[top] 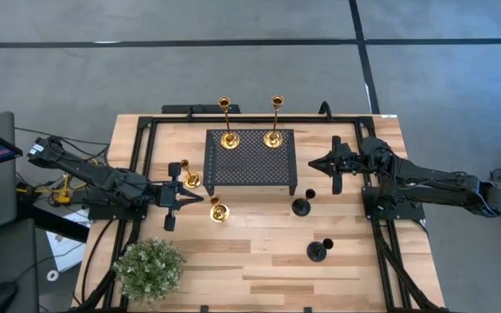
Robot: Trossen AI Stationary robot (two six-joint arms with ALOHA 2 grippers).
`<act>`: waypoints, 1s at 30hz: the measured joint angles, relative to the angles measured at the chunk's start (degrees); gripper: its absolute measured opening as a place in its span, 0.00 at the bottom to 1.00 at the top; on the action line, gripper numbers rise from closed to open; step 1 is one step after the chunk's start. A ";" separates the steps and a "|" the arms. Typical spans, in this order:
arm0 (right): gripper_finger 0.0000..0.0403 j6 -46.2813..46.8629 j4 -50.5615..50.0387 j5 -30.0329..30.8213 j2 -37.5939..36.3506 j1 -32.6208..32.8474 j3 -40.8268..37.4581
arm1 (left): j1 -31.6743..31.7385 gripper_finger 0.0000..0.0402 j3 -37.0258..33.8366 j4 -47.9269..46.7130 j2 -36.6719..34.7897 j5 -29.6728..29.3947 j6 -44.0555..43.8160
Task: Pick & Place candle stick holders
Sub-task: Put the black candle holder on the shelf
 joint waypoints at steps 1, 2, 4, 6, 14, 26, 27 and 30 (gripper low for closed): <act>0.00 0.00 0.00 0.00 0.00 0.00 0.00 | 0.00 0.03 0.00 0.02 0.00 0.00 0.00; 0.00 0.00 0.00 0.00 0.00 0.00 0.00 | 0.00 0.03 0.00 0.02 0.00 0.00 0.00; 0.00 0.00 0.00 0.00 0.00 0.00 0.00 | 0.00 0.03 0.00 0.02 0.01 0.00 -0.01; 0.00 0.00 0.00 0.00 0.00 0.00 0.00 | 0.00 0.03 0.00 0.10 0.21 0.00 0.00; 0.00 0.00 0.00 0.00 0.00 0.00 0.00 | 0.00 0.03 0.02 1.39 1.68 0.02 0.07; 0.00 0.00 0.00 0.01 0.00 -0.02 0.00 | 0.02 0.03 0.02 4.18 6.32 0.00 0.20; 0.00 0.00 0.00 0.02 0.00 -0.02 0.00 | 0.00 0.03 0.02 4.24 6.47 -0.11 0.20; 0.00 -0.02 0.04 0.02 0.02 -0.02 0.00 | 0.04 0.03 0.02 3.87 6.51 -0.71 0.20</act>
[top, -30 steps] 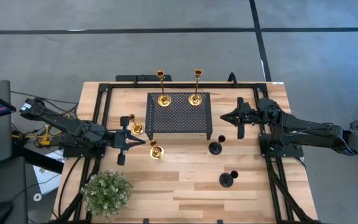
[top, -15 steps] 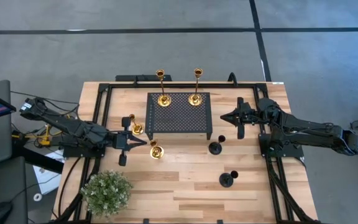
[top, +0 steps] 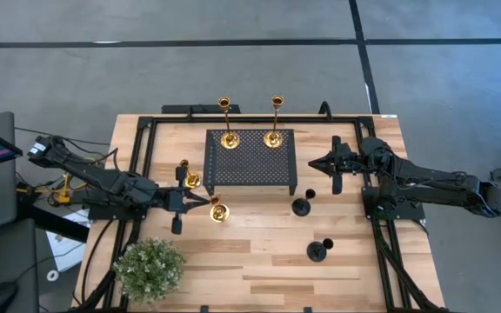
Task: Pick & Place candle stick holders
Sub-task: Put the black candle holder on the shelf
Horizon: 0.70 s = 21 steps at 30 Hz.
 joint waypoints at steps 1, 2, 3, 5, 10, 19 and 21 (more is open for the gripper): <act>0.00 -0.02 0.00 0.00 0.00 0.00 0.00 | 0.00 0.03 0.00 0.00 0.00 -0.88 0.01; 0.00 -0.02 0.00 0.00 0.00 0.00 0.00 | 0.00 0.03 0.00 0.00 -0.01 -2.23 0.02; 0.00 -0.02 0.01 0.00 -0.01 0.00 0.00 | 0.00 0.02 0.00 -0.04 -0.08 -4.13 0.02; 0.00 0.02 0.00 0.00 -0.01 0.00 0.00 | 0.00 0.01 0.00 -0.46 -0.24 -8.32 0.04; 0.00 0.11 -4.52 2.95 -3.44 0.02 1.33 | 0.02 0.02 0.02 -1.30 -0.51 -12.54 1.44; 0.00 3.57 -30.85 12.96 -10.63 4.35 10.23 | 0.02 0.02 0.02 -1.34 -0.61 -12.56 1.42; 0.00 3.61 -32.03 12.01 -11.05 6.97 10.40 | 0.02 0.02 0.02 -1.33 -0.61 -12.56 1.36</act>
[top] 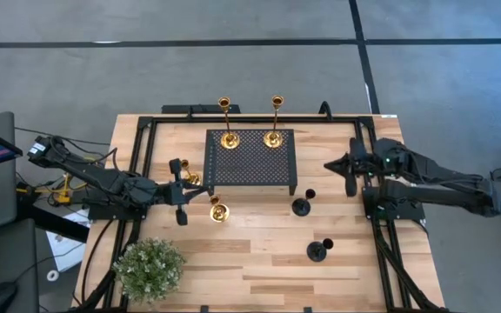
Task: Pick & Place candle stick holders
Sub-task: Put the black candle holder on the shelf
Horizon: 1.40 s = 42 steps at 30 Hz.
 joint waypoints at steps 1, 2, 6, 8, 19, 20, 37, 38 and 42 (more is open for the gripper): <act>0.00 0.00 -0.19 -0.07 0.12 1.42 0.00 | 0.00 0.02 0.00 -0.02 0.00 0.00 0.02; 0.00 -0.01 -0.34 -0.21 0.19 2.96 0.00 | 0.00 0.01 0.00 -0.01 0.00 0.00 0.02; 0.00 -0.04 -0.14 -1.63 1.77 9.15 0.00 | 0.00 0.02 0.00 0.00 0.02 0.00 0.00; 0.00 -0.04 -0.32 -1.63 3.29 11.90 0.00 | 0.00 0.02 0.00 0.00 0.02 0.00 -0.01; 0.00 1.49 -1.33 4.64 14.12 18.19 -0.04 | 0.00 0.02 0.00 0.02 0.04 0.00 -0.04; 0.00 1.49 -1.31 4.57 14.82 18.31 -0.07 | 0.00 0.02 0.00 0.02 0.04 0.00 -0.04; 0.02 7.86 -2.78 4.52 22.53 18.62 -0.07 | 0.00 0.01 0.00 0.26 0.04 0.00 -0.07; 0.04 8.86 -3.27 4.52 22.78 18.31 -0.07 | -0.02 0.01 0.00 0.26 0.04 0.00 -0.07; 0.13 9.37 -3.90 4.50 23.95 17.59 -0.07 | -0.01 0.02 0.00 0.30 0.04 0.00 -0.07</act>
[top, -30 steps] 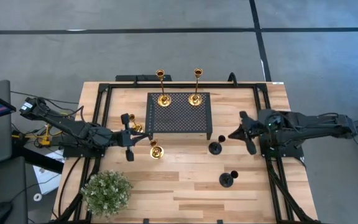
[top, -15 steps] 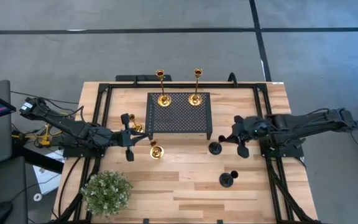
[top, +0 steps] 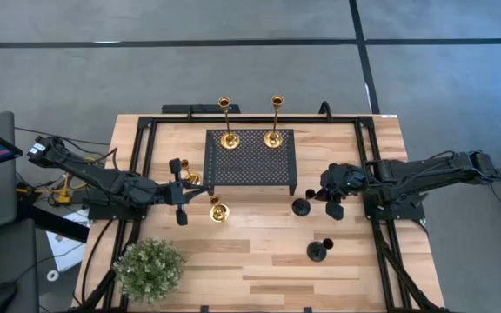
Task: Pick & Place candle stick holders
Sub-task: Put the black candle holder on the shelf
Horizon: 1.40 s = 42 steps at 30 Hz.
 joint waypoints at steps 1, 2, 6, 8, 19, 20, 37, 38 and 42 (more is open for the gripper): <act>0.16 -0.23 0.11 0.00 0.37 0.01 0.00 | 0.01 0.02 0.00 0.06 0.00 0.00 0.00; 0.19 -0.48 0.07 0.01 0.72 0.01 0.00 | 0.00 0.02 0.00 0.08 0.00 0.00 0.00; 0.31 -1.17 1.33 -0.01 2.67 0.01 0.00 | -0.01 0.01 0.00 0.14 0.00 0.00 0.00; 0.35 -3.03 2.84 -0.01 3.70 0.20 0.00 | 0.00 0.01 0.00 0.14 0.00 0.00 0.00; 0.45 -5.52 10.47 -0.20 8.98 0.58 0.00 | 0.01 0.01 0.00 0.14 0.00 0.00 0.00; 0.45 -5.52 10.99 -0.24 9.35 0.58 0.00 | 0.01 0.01 0.00 0.14 0.00 0.00 0.00; 0.14 -5.39 12.54 -1.75 10.46 0.58 0.00 | 0.00 0.02 0.00 0.14 0.00 -0.01 0.00; 0.12 -5.39 12.55 -1.75 10.46 0.58 0.00 | 0.00 0.02 0.00 0.14 0.00 -0.02 0.00; 0.03 -5.57 12.81 -1.29 10.35 0.51 0.04 | -0.01 0.01 0.00 0.14 0.00 -0.02 0.00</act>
